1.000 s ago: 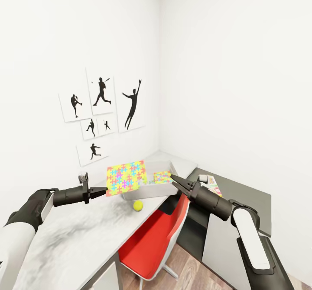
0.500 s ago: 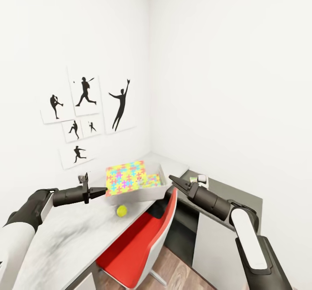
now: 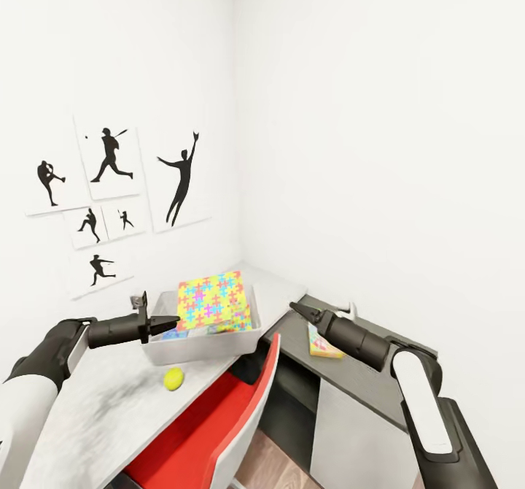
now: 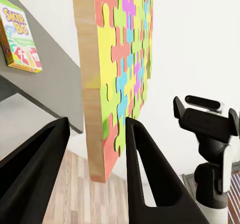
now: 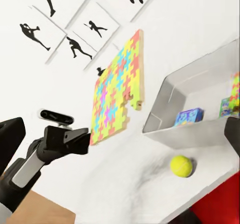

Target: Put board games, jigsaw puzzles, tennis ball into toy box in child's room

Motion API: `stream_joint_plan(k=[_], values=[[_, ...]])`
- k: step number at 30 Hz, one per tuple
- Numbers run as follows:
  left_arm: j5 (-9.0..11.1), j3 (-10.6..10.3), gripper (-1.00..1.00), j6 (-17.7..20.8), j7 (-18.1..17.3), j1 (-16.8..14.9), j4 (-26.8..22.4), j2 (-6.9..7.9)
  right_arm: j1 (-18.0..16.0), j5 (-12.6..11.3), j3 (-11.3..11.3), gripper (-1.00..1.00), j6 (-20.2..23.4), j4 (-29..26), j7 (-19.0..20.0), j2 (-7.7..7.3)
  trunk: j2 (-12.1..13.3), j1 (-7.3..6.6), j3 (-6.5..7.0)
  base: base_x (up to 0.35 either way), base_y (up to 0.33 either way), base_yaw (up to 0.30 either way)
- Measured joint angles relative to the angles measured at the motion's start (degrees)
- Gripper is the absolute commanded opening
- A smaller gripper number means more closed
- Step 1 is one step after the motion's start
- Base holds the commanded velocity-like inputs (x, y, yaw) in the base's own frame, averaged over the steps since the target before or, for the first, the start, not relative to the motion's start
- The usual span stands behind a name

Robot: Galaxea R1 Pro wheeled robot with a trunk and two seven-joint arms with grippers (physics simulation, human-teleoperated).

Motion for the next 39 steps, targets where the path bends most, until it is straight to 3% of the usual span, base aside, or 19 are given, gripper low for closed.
stream_joint_plan(k=[5, 17, 28, 35, 39], values=[[0.0, 0.1, -1.00, 0.0, -0.1, 0.0, 0.0, 0.17, 0.0, -0.1, -0.8, 1.00, 0.3, 0.1, -2.4, 0.00, 0.0, 0.02, 0.00, 0.132, -0.138, 0.000], [0.0, 0.2, -1.00, 0.0, 0.0, 0.0, 0.0, 1.33, 0.0, -0.1, -0.8, 1.00, -0.5, -0.1, -2.8, 0.29, 0.0, 0.02, 0.00, 0.007, -0.008, 0.013], [-0.1, 0.7, -1.00, 0.1, 4.7, 0.0, 0.0, 1.49, 0.0, -0.1, -0.8, 1.00, -0.5, -0.1, -2.9, 0.22, 0.0, 0.02, 0.00, 0.000, 0.000, 0.254], [-0.1, 0.8, -1.00, 0.1, 5.3, 0.0, 0.0, 1.50, 0.0, -0.1, -0.8, 1.00, -0.4, -0.1, -2.7, 0.16, 0.0, 0.01, 0.00, 0.039, 0.000, 0.286], [-0.1, 0.8, -1.00, -1.8, 5.3, 0.0, 0.0, 1.50, 0.0, -0.1, -0.8, 1.00, -0.4, -0.1, -2.5, 0.12, 0.0, 0.00, -0.06, 0.213, 0.000, 0.140]])
